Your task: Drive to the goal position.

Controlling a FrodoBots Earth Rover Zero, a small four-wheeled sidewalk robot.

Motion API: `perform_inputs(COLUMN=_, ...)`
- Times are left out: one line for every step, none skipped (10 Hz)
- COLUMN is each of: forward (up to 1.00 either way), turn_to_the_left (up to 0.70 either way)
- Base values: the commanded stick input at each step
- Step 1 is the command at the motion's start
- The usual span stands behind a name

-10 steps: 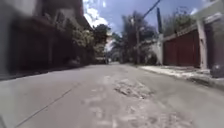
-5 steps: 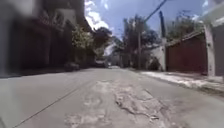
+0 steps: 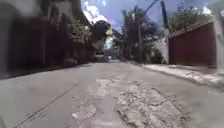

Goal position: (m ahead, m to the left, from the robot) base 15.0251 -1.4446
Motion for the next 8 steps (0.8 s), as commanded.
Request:
perform_inputs(forward=0.98, turn_to_the_left=0.00)
perform_inputs(forward=0.98, turn_to_the_left=0.00)
perform_inputs(forward=0.98, turn_to_the_left=0.00)
perform_inputs(forward=0.98, turn_to_the_left=0.00)
perform_inputs(forward=0.98, turn_to_the_left=0.00)
perform_inputs(forward=0.98, turn_to_the_left=0.00)
perform_inputs(forward=0.98, turn_to_the_left=0.00)
perform_inputs(forward=0.98, turn_to_the_left=0.00)
